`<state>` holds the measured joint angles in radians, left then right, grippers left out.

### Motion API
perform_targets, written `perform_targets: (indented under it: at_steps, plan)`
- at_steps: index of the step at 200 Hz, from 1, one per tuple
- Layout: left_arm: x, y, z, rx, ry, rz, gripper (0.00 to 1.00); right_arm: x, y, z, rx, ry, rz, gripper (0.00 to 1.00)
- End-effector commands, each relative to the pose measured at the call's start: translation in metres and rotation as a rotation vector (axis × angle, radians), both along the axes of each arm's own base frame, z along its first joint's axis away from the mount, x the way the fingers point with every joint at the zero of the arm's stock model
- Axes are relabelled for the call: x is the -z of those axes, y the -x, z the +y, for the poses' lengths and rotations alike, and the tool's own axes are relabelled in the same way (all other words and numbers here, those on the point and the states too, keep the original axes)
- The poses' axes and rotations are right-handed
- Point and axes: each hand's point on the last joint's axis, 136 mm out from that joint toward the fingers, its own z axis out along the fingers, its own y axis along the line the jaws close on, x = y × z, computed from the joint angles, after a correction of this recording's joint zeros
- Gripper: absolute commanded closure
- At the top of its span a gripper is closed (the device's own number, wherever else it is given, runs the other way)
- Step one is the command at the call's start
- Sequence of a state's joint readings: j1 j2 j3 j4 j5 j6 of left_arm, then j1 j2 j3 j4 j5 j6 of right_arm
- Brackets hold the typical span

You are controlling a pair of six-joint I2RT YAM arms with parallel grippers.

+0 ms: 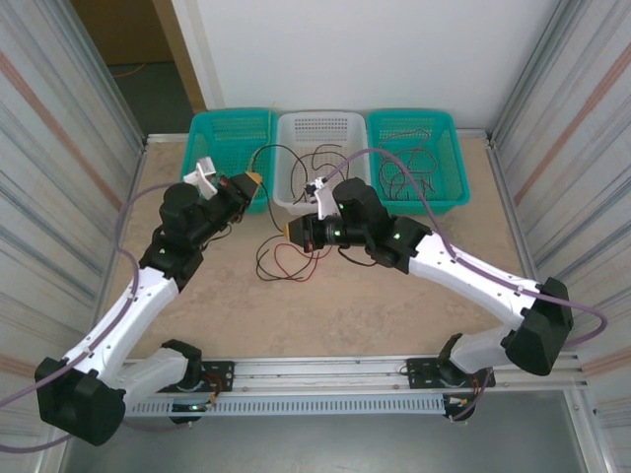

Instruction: Untangle the cables

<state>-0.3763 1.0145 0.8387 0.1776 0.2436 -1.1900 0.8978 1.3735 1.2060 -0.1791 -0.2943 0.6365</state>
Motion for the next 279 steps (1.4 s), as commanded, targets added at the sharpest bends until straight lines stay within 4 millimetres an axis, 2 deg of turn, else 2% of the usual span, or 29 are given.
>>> perform_targets:
  at_steps: [1, 18, 54, 78, 88, 126, 147, 189, 204, 224, 227, 243, 250, 263, 279]
  plan:
    - [-0.020, 0.000, 0.008, -0.050, 0.054, -0.059, 1.00, -0.004, -0.007, 0.006, 0.037, -0.032, 0.002, 1.00]
    - [-0.027, -0.002, 0.010, -0.059, 0.040, -0.077, 1.00, 0.001, -0.007, 0.007, 0.040, -0.027, 0.018, 0.99]
    - [-0.043, -0.018, 0.035, -0.098, -0.032, -0.067, 1.00, 0.024, -0.002, -0.001, 0.067, 0.037, 0.053, 0.69]
    - [-0.048, -0.029, 0.033, -0.051, -0.146, -0.046, 1.00, 0.032, -0.003, -0.021, 0.132, 0.086, 0.045, 0.48]
    - [-0.047, -0.032, 0.030, -0.027, -0.197, -0.038, 1.00, 0.034, -0.007, -0.033, 0.174, 0.115, 0.032, 0.44]
    - [-0.038, -0.053, 0.018, 0.048, -0.308, -0.019, 1.00, 0.048, -0.028, -0.097, 0.386, 0.191, 0.049, 0.39]
    - [-0.034, -0.072, 0.008, 0.079, -0.342, -0.022, 1.00, 0.054, -0.035, -0.124, 0.453, 0.209, 0.084, 0.39]
    - [-0.031, -0.116, -0.028, 0.162, -0.404, -0.067, 1.00, 0.052, -0.036, -0.149, 0.506, 0.232, 0.080, 0.39]
    - [-0.019, -0.133, -0.039, 0.163, -0.434, -0.052, 1.00, 0.052, -0.035, -0.152, 0.508, 0.241, 0.082, 0.40]
    - [0.007, -0.155, -0.056, 0.174, -0.487, 0.005, 1.00, 0.050, -0.033, -0.154, 0.510, 0.244, 0.076, 0.40]
    - [0.010, -0.158, -0.058, 0.179, -0.496, 0.011, 0.97, 0.049, -0.033, -0.155, 0.511, 0.243, 0.077, 0.40]
    - [0.029, -0.170, -0.071, 0.194, -0.578, 0.038, 0.64, 0.048, -0.033, -0.156, 0.514, 0.244, 0.070, 0.40]
    - [0.038, -0.173, -0.076, 0.199, -0.625, 0.044, 0.54, 0.048, -0.033, -0.156, 0.514, 0.246, 0.071, 0.40]
    - [0.050, -0.176, -0.084, 0.207, -0.697, 0.059, 0.40, 0.047, -0.033, -0.156, 0.514, 0.246, 0.070, 0.40]
    - [0.057, -0.173, -0.093, 0.224, -0.746, 0.052, 0.29, 0.050, -0.033, -0.155, 0.509, 0.259, 0.076, 0.40]
